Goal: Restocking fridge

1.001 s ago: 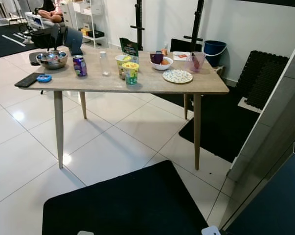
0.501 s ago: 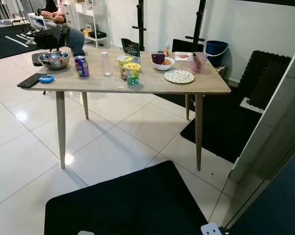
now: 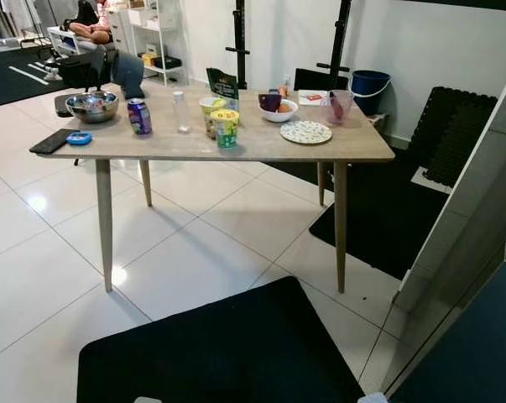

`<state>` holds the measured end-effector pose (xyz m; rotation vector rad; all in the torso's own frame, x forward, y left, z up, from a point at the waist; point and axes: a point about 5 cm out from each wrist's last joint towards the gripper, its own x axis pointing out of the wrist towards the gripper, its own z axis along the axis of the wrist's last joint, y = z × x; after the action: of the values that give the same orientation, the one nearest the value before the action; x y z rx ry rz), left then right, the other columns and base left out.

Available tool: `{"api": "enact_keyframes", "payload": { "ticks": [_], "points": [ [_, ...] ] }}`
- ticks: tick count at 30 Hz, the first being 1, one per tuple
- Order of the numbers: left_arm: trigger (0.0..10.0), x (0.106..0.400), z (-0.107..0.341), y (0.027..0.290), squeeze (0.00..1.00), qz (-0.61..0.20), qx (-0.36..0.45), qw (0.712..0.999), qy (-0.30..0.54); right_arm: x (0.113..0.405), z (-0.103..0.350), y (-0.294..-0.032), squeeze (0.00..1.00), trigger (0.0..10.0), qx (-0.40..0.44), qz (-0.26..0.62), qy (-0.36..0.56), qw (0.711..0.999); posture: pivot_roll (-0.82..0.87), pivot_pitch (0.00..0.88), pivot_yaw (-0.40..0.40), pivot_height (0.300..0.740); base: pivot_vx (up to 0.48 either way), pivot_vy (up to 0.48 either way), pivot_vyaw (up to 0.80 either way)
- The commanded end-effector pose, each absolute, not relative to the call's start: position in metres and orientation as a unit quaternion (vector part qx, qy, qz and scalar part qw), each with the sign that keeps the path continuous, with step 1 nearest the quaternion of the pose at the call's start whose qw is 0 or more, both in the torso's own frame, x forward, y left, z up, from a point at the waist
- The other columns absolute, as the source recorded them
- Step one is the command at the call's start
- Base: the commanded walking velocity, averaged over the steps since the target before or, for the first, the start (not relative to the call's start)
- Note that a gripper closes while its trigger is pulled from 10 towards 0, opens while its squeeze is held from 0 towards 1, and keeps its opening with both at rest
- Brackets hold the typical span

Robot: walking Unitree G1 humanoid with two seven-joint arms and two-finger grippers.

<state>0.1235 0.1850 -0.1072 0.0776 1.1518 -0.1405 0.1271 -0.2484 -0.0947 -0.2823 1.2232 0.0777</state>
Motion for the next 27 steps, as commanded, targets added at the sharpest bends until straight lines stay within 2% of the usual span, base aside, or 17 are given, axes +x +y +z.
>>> {"api": "enact_keyframes", "payload": {
  "ticks": [1,11,27],
  "points": [
    [10.0,0.109,-0.11,0.199,0.0,-0.059,0.046,0.821,0.566,0.124,-0.098,-0.241,0.0,10.0,-0.135,0.044,0.575,0.806,0.03,0.0,-0.017,0.74,0.0,0.0,0.0],
    [10.0,0.107,-0.11,0.199,0.0,-0.056,0.048,0.82,0.568,0.123,-0.102,-0.225,0.0,10.0,-0.134,0.055,0.577,0.804,0.04,0.0,-0.014,0.74,0.0,0.0,0.0],
    [10.0,0.104,-0.112,0.193,0.0,-0.058,0.043,0.818,0.571,0.121,-0.103,-0.226,0.0,10.0,-0.138,0.057,0.583,0.798,0.01,0.0,-0.014,0.74,0.0,0.0,0.0]
  ]
}}
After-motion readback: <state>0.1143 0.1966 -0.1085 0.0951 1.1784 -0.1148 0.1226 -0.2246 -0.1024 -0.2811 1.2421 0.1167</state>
